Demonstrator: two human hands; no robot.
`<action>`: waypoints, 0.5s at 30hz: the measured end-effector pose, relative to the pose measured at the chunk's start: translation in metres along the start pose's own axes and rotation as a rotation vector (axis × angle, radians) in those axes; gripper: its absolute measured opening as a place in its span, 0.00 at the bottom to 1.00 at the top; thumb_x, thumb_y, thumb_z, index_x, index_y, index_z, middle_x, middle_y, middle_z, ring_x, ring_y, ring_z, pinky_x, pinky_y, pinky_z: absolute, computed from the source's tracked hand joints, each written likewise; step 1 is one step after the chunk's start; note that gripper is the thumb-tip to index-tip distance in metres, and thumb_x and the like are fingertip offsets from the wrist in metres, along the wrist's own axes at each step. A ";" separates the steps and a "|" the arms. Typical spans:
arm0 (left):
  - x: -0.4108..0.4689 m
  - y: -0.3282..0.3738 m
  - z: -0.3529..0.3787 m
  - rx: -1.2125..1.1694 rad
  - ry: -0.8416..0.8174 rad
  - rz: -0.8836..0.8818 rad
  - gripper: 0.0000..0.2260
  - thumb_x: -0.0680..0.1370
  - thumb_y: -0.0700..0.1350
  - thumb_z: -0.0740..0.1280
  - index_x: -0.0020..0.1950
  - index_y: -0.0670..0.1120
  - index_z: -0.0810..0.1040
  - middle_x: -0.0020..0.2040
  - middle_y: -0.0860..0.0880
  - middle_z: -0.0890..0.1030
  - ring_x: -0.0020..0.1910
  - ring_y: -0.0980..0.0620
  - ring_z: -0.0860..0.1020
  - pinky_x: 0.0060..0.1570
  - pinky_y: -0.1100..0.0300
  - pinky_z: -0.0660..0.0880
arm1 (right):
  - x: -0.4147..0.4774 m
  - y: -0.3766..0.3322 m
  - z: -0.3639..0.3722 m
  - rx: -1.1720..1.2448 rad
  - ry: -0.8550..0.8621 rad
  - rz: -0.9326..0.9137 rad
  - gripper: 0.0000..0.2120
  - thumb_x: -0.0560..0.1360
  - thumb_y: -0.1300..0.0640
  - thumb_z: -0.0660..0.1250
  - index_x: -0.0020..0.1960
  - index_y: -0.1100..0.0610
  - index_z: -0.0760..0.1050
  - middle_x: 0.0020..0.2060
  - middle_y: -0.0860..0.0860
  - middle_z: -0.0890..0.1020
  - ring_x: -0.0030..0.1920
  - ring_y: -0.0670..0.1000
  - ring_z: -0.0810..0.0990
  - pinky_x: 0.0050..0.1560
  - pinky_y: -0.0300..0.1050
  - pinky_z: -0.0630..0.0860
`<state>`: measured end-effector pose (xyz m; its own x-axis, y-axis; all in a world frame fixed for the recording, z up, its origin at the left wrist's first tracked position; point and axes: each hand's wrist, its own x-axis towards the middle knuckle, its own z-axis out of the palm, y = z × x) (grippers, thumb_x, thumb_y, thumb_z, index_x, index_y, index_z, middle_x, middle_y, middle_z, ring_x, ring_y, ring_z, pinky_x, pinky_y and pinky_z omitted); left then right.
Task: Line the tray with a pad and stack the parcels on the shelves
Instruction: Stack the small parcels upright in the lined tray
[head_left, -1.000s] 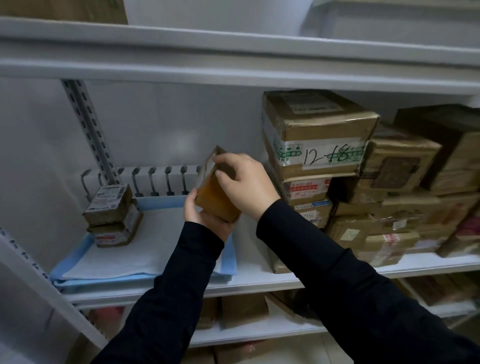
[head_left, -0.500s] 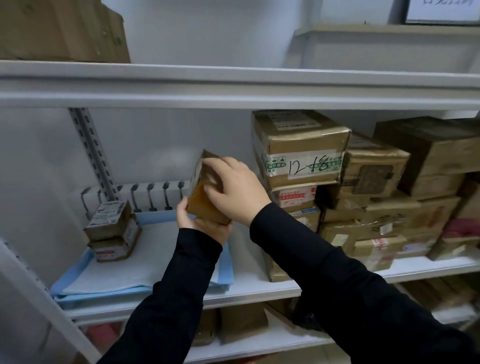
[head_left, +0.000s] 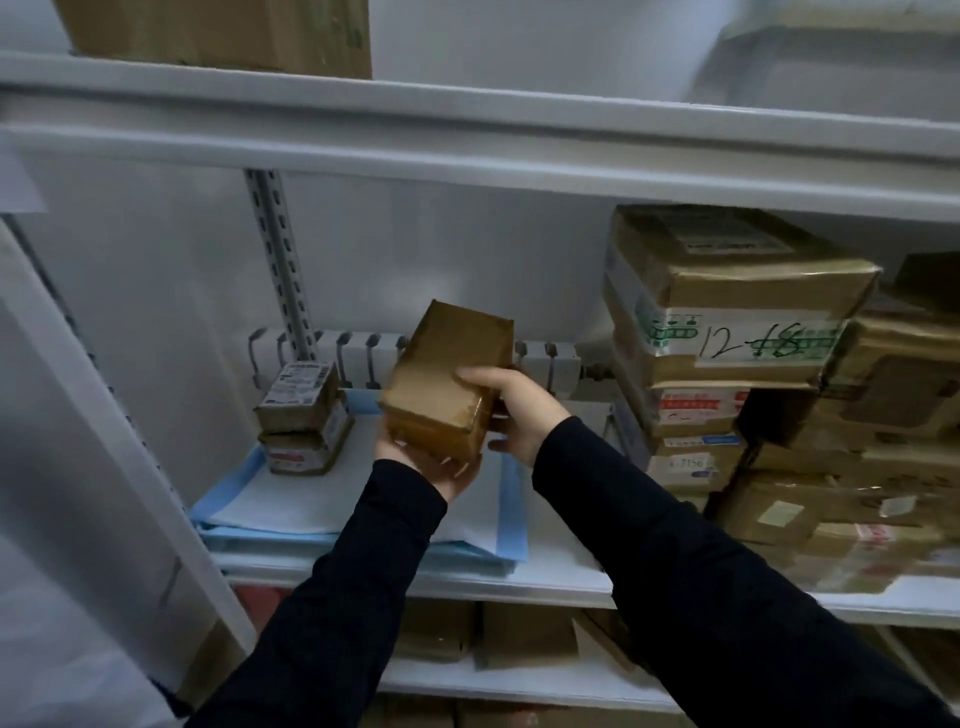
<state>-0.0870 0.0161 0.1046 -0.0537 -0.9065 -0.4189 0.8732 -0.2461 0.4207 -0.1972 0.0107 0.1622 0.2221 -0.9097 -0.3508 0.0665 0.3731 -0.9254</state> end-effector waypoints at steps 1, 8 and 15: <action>0.003 0.005 -0.009 -0.025 0.066 -0.017 0.29 0.72 0.66 0.60 0.61 0.45 0.75 0.56 0.39 0.77 0.53 0.40 0.76 0.51 0.48 0.75 | 0.008 0.004 0.003 0.018 0.015 0.028 0.11 0.72 0.51 0.70 0.52 0.53 0.75 0.42 0.51 0.80 0.44 0.51 0.78 0.55 0.50 0.73; 0.029 0.024 -0.057 -0.134 0.118 -0.056 0.34 0.71 0.54 0.72 0.69 0.37 0.65 0.63 0.36 0.73 0.62 0.37 0.73 0.60 0.43 0.72 | 0.069 0.041 0.031 0.031 0.104 0.116 0.31 0.72 0.53 0.72 0.71 0.53 0.64 0.48 0.52 0.77 0.46 0.54 0.77 0.40 0.49 0.76; 0.069 0.065 -0.080 0.037 0.206 0.042 0.22 0.75 0.47 0.69 0.65 0.38 0.72 0.56 0.38 0.79 0.56 0.41 0.78 0.62 0.49 0.72 | 0.108 0.062 0.060 -0.020 -0.092 0.396 0.20 0.74 0.48 0.68 0.60 0.56 0.67 0.60 0.60 0.71 0.64 0.65 0.70 0.59 0.63 0.69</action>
<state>0.0046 -0.0346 0.0389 0.0859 -0.8278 -0.5544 0.8542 -0.2253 0.4687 -0.1110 -0.0534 0.0755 0.3126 -0.6759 -0.6674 -0.0600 0.6872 -0.7240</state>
